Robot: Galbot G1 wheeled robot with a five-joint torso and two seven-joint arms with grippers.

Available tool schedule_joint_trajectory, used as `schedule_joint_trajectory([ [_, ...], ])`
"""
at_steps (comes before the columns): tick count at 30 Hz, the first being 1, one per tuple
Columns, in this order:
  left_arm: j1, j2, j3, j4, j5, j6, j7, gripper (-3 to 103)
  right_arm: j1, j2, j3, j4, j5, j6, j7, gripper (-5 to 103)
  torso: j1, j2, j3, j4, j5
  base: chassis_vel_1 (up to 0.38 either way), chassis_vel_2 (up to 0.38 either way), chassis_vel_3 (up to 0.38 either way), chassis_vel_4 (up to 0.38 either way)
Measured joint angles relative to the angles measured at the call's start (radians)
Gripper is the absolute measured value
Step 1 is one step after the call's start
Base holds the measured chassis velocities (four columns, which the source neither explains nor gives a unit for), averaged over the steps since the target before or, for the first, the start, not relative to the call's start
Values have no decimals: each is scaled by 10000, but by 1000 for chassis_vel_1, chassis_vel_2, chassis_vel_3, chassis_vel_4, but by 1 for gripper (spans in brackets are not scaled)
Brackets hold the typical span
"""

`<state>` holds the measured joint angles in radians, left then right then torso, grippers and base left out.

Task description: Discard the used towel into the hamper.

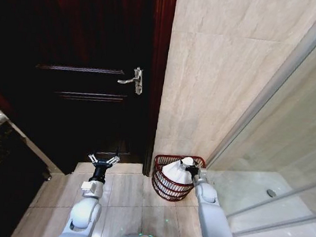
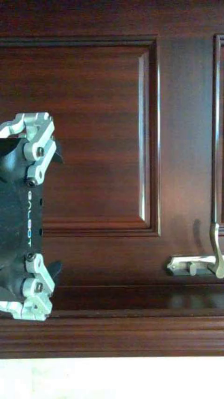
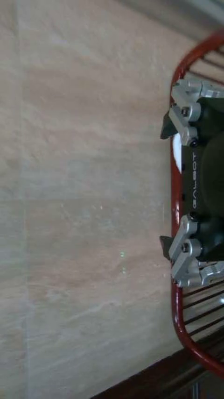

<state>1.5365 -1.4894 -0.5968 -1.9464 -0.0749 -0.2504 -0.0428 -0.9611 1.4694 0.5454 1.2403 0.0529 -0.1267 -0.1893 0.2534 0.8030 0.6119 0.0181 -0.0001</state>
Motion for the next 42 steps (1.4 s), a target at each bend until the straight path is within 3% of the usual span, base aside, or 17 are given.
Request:
schedule_joint_trajectory([
  [8,19,215,-214,90,-251,-66,-22,100,792,376,8,-1757,19,-50,-247,100,1,0,0,1,1,0,0,0,0],
  [16,-34,213,-164,185,-279,-201,-108,100,1007,305,146,-2784,366,-228,-318,100,0,0,0,-3,1,0,0,0,0],
  [22,-18,178,-175,176,-288,-234,-115,100,1167,157,236,-3198,523,-1167,-490,100,1,0,0,-2,1,0,0,0,0],
  [24,17,145,-177,183,-286,-266,-116,100,1145,111,240,-3019,510,-1748,-616,100,1,0,1,-1,2,0,0,0,0],
  [36,32,71,-157,156,-239,-289,-117,100,1219,-74,255,-1859,-109,-3422,-1243,100,1,0,0,-3,1,0,0,0,0],
  [40,66,60,-180,108,-234,-285,-117,100,1724,9,244,-2553,-820,-3309,-1364,100,1,0,1,-3,2,0,0,0,0],
  [42,87,48,-205,93,-231,-283,-117,100,2098,174,208,-3136,-1199,-2670,-1213,100,1,0,1,0,0,0,0,0,0],
])
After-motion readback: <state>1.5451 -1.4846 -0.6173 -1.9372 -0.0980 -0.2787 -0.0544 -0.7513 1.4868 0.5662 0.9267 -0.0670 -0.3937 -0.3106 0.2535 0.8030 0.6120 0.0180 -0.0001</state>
